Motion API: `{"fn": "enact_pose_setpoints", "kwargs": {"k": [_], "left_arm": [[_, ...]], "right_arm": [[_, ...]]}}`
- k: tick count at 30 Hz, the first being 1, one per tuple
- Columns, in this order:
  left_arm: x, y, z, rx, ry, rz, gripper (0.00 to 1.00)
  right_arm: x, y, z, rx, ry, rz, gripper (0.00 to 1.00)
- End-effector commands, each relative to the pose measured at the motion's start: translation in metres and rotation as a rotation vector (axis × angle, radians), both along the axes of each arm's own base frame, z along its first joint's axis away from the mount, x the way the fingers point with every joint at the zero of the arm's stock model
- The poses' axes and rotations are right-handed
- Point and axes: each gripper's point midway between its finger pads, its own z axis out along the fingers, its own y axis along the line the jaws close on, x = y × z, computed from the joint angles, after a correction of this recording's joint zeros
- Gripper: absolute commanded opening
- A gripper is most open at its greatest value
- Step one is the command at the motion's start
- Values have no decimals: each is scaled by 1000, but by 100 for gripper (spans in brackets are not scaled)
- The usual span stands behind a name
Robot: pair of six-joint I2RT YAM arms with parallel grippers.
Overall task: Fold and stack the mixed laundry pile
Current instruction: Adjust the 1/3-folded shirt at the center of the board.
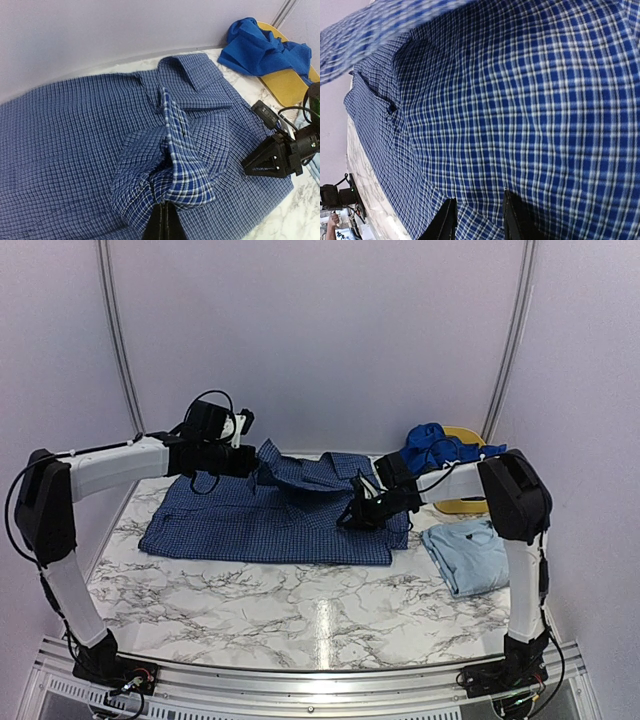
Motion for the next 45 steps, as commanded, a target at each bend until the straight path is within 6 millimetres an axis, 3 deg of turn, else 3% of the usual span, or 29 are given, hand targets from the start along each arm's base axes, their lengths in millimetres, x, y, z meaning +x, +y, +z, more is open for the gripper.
{"fn": "enact_pose_setpoints", "kwargs": {"k": [1,4,12,15,23,24,27,29,30,31,32,35,37,40,43,45], "left_arm": [[-34,-19,-10,-111,66,-46,0],[-50,-14,-17,31,-44,-121,0],[-75,42,-41,442,-222,-228,0],[-70,70,-48,579,-239,-170,0],[-63,111,-63,789,-275,-169,0],[-60,122,-63,826,-281,-133,2],[-54,149,-56,883,-307,-26,36],[-55,162,-36,848,-364,76,56],[-57,165,-24,803,-391,108,68],[-60,166,-15,740,-408,138,89],[-63,167,-4,677,-425,174,98],[-71,169,13,480,-417,286,99],[-75,169,13,354,-357,352,99],[-79,161,-3,198,-194,415,99],[-84,139,-31,86,11,385,99],[-90,126,-51,15,132,382,93]], "right_arm": [[-5,-1,17,15,-34,11,31],[-12,-3,17,16,-35,19,31],[-27,-12,31,-2,-52,39,31],[-35,-19,35,-22,-60,45,31],[-61,-31,51,-29,-63,85,31],[-62,-33,53,-34,-65,84,31],[-63,-36,61,-41,-80,92,31],[-63,-38,67,-51,-95,98,31],[-63,-39,68,-55,-99,102,31],[-62,-41,71,-59,-108,103,31],[-62,-42,72,-62,-111,103,31],[-58,-47,73,-69,-122,102,31],[-54,-49,73,-66,-121,101,31],[-47,-46,75,-63,-134,108,31],[-38,-40,76,-56,-137,113,32],[-35,-37,76,-45,-131,115,32]]}}
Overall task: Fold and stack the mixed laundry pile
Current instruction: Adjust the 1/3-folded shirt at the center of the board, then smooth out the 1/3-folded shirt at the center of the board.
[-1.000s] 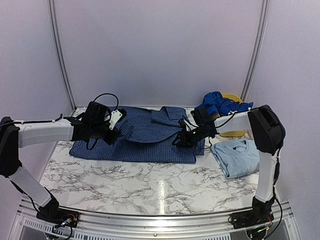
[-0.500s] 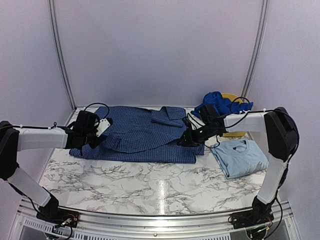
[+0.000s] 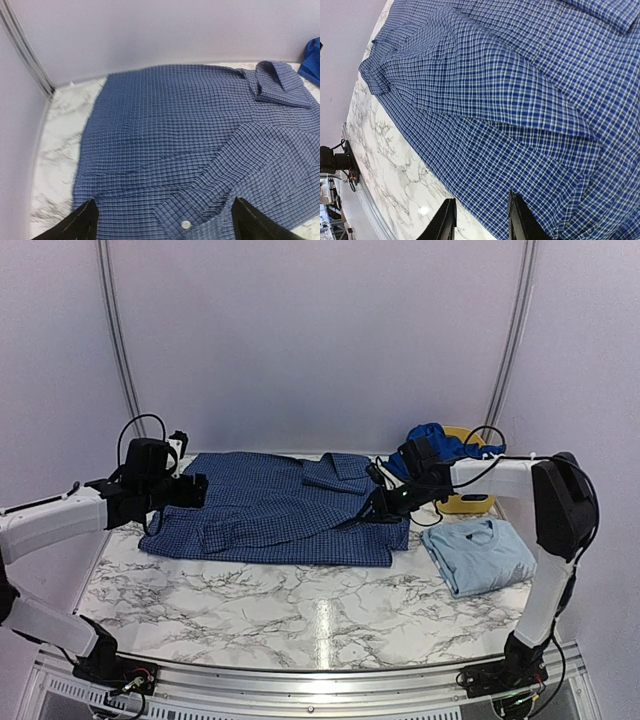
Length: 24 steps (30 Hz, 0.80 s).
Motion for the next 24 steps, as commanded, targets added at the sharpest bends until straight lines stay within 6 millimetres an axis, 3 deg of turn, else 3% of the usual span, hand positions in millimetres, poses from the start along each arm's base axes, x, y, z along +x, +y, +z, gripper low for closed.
{"fn": "enact_pose_setpoints", "kwargs": {"k": [1,4,11,14,19,24], "left_arm": [[-22,-28,-58,-313,330,56,89],[-30,-28,-85,-443,424,151,84],[-25,-15,-119,-717,488,280,76],[-22,-13,-133,-826,517,288,68],[-14,-14,-150,-854,553,293,57],[-1,-15,-153,-852,551,297,50]], "right_arm": [[16,7,10,22,-28,12,32],[14,6,8,16,-25,15,32],[5,2,-9,2,11,18,32],[2,1,-16,-4,25,15,32],[-6,-4,-30,-27,50,13,32],[-17,-12,-50,-59,86,13,31]]}}
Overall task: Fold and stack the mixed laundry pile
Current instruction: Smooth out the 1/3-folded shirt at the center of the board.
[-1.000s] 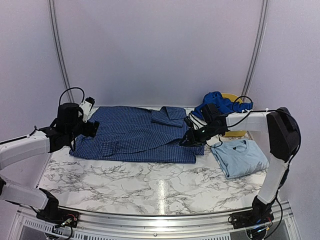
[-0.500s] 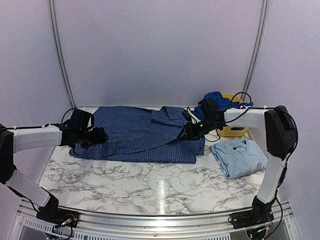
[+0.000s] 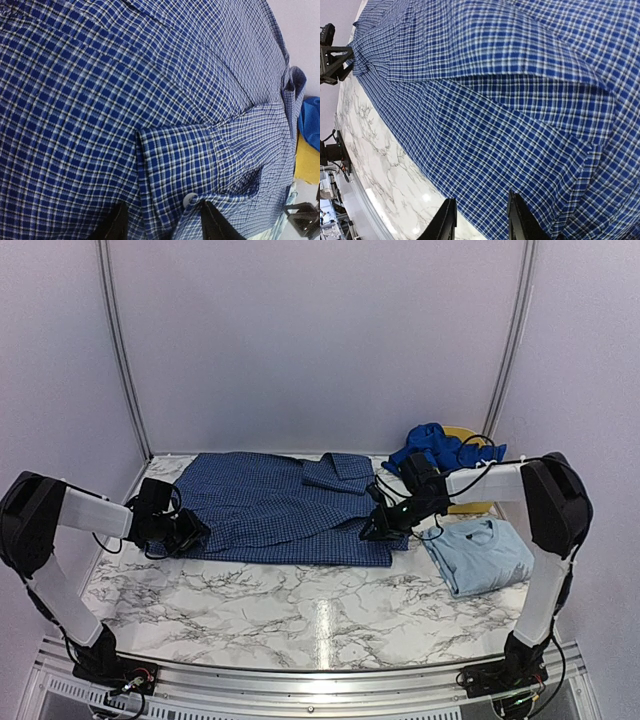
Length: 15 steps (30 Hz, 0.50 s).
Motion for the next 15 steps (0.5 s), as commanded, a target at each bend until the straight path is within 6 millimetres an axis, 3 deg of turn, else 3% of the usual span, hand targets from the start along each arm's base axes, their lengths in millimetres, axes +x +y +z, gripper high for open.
{"fn": "enact_pose_setpoints", "kwargs": {"k": [1,5,11,15], "left_arm": [[21,-8,9,-46,-39,-4,47],[32,-10,13,-51,-54,-8,33],[40,1,29,19,-82,-10,0],[42,18,39,175,-76,-36,0]], "right_arm": [[-5,-8,-21,-36,20,-1,31],[-11,-15,-38,-70,52,-7,31],[-14,-24,-50,-108,78,-22,29],[-15,-31,-55,-127,94,-36,29]]}}
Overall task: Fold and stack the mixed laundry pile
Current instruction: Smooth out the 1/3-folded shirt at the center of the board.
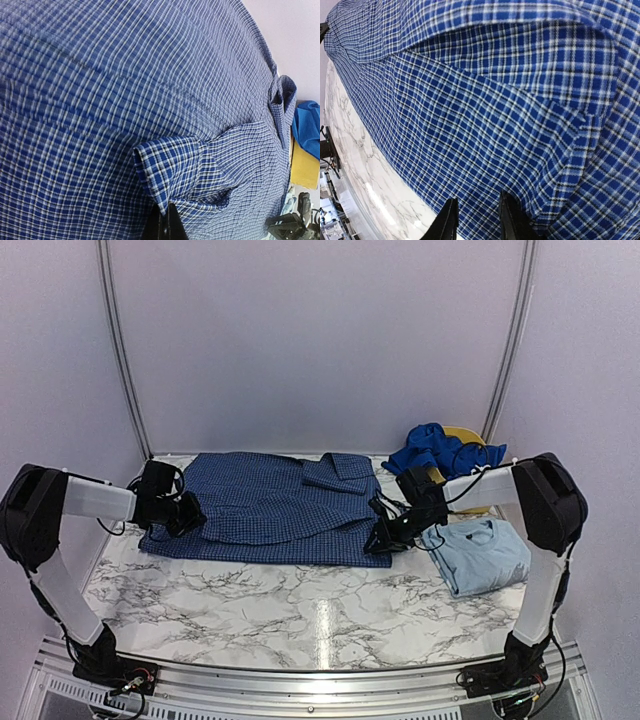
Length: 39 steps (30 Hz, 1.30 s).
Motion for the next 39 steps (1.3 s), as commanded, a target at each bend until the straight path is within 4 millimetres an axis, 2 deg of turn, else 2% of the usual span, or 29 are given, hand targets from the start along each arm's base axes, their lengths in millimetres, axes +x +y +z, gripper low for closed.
{"fn": "enact_pose_setpoints", "kwargs": {"k": [1,5,6,8,10,13,16,19,22,27,30,32,33,37,39], "left_arm": [[3,24,19,192,-13,-24,0],[-1,45,10,363,51,-49,0],[-2,52,9,408,66,-40,5],[-1,62,13,471,74,-32,31],[3,66,21,509,64,-38,47],[14,69,39,542,38,-53,62],[30,64,52,551,15,-79,70],[43,48,49,496,9,-132,73],[53,40,30,464,48,-155,73],[53,38,-8,451,135,-156,69],[31,48,-33,479,240,-132,66],[3,52,-48,458,309,-107,63],[-4,53,-48,453,318,-102,62],[-69,62,-69,429,435,-53,58],[-97,65,-71,419,474,-34,57]], "right_arm": [[1,-17,-16,-63,24,-29,29],[1,-14,-5,-42,12,-11,28],[1,-11,2,-26,2,-1,28],[2,-6,19,11,-27,18,28],[1,3,43,77,-60,56,29],[12,11,76,112,-133,70,29],[35,17,93,109,-188,46,30],[57,23,82,89,-181,15,31],[77,31,61,70,-162,-8,31],[85,47,22,42,-108,14,31],[80,45,0,-9,-82,34,30],[70,40,-13,-41,-59,46,30],[66,38,-16,-51,-52,51,30],[33,30,-27,-92,-11,94,29],[5,25,-34,-116,22,126,29]]}}
